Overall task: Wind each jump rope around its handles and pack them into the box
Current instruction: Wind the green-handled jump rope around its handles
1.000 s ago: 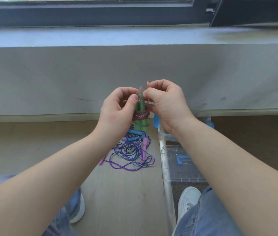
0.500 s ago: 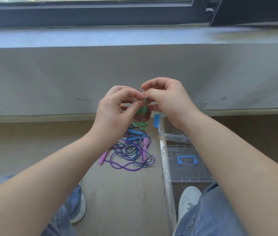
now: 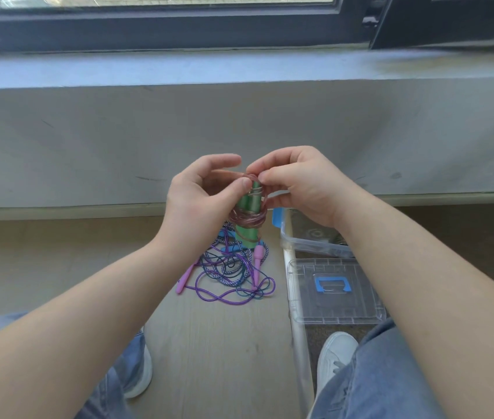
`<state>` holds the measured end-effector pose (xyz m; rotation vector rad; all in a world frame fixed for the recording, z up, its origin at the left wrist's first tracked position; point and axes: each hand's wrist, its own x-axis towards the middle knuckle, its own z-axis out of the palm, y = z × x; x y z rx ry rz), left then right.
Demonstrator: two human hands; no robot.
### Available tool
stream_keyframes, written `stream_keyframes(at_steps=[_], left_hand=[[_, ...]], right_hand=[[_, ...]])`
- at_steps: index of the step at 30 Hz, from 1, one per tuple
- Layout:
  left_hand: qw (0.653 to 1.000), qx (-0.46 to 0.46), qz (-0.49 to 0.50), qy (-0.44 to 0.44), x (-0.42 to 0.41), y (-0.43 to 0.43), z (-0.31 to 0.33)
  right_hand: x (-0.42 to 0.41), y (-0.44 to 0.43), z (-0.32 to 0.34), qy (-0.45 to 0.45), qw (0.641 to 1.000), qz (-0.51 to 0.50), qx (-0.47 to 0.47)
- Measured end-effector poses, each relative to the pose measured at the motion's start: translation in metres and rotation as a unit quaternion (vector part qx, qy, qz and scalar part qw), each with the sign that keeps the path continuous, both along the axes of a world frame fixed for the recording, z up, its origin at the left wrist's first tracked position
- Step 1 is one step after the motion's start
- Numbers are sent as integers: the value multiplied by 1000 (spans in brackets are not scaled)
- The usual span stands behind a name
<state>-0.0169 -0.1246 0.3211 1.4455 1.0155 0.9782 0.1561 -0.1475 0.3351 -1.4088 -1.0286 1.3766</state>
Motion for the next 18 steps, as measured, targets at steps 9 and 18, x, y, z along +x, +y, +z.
stream_keyframes(at_steps=[9, 18], left_hand=[[999, 2, -8, 32, -1, 2, -4], [988, 108, 25, 104, 1, -3, -4]], right_hand=[[-1, 1, -1, 6, 1000, 3, -12], [-13, -3, -5, -38, 996, -77, -1]])
